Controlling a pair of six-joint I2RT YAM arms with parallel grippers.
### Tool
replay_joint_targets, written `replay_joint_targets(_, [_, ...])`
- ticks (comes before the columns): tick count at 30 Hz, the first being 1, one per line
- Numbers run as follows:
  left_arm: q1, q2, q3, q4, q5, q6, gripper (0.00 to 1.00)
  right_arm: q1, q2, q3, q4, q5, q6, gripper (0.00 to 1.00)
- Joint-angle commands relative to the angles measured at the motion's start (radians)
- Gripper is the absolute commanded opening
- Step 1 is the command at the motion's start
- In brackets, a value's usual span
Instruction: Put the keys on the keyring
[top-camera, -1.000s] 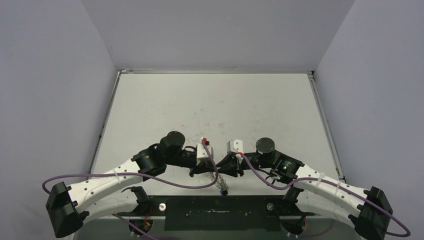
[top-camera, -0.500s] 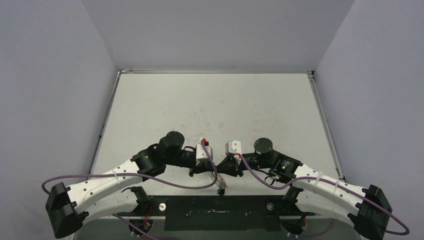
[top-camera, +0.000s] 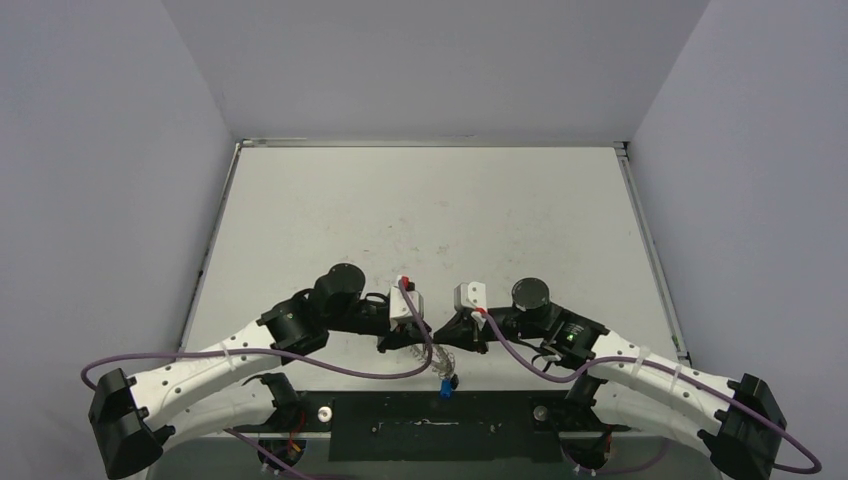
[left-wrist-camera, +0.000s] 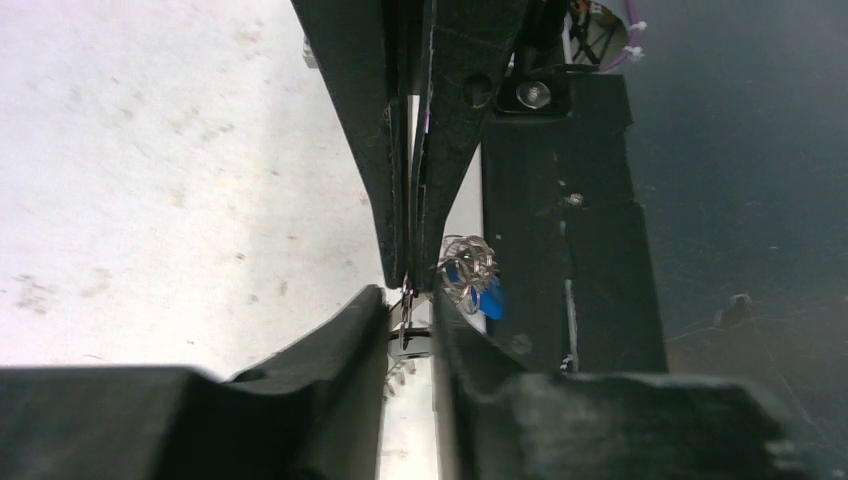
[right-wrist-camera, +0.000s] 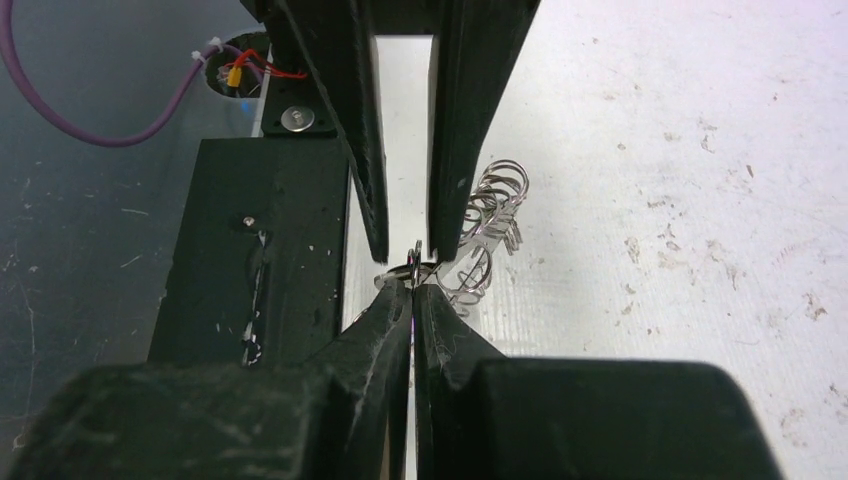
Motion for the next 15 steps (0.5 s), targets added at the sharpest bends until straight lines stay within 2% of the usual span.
replay_joint_targets(1, [-0.006, -0.074, 0.014, 0.055, -0.043, 0.008, 0.27, 0.003, -0.048, -0.020, 0.064, 0.049, 0.018, 0.00])
replay_joint_targets(3, [-0.008, -0.107, -0.004, 0.057, -0.082, 0.004, 0.36, 0.003, -0.060, -0.024, 0.079, 0.057, 0.031, 0.00])
replay_joint_targets(5, [-0.012, -0.148, -0.035, 0.072, -0.137, -0.009, 0.40, 0.003, -0.068, -0.028, 0.097, 0.061, 0.045, 0.00])
replay_joint_targets(8, [-0.014, -0.215, -0.099, 0.133, -0.155, -0.033, 0.41, 0.003, -0.078, -0.037, 0.132, 0.071, 0.066, 0.00])
replay_joint_targets(15, [-0.016, -0.325, -0.301, 0.451, -0.145, -0.131, 0.41, 0.004, -0.086, -0.077, 0.286, 0.069, 0.162, 0.00])
